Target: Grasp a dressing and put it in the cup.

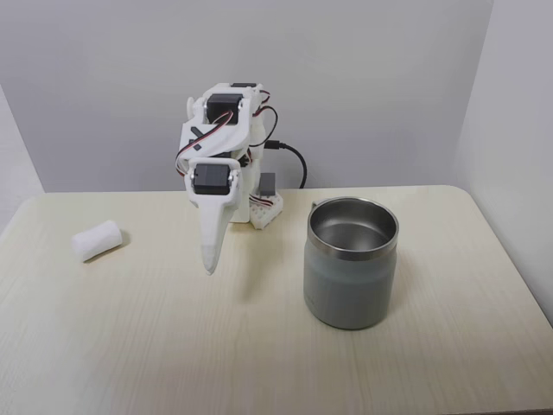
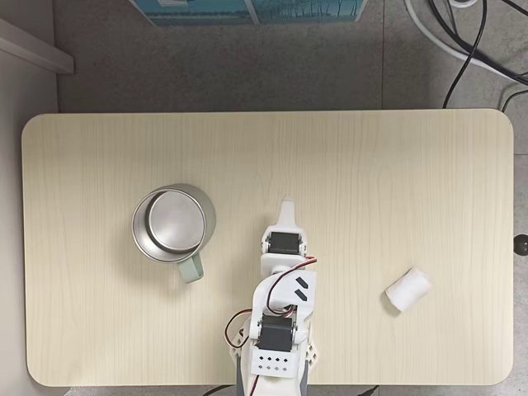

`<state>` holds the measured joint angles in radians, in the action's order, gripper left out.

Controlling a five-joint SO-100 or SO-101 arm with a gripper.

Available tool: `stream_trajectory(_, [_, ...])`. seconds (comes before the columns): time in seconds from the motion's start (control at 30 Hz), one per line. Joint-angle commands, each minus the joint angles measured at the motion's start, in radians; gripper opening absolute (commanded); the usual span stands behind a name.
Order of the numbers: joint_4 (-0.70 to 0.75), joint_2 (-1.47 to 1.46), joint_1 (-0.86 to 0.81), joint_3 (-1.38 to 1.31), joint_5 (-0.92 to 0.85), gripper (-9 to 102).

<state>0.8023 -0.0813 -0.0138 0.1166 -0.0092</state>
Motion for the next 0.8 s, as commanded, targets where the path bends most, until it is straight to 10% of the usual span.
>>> stream_trajectory(0.0, [0.025, -0.006, -0.026, 0.097, -0.017, 0])
stream_trajectory(0.77, [0.626, 0.141, -0.14, 0.885, -0.4, 3])
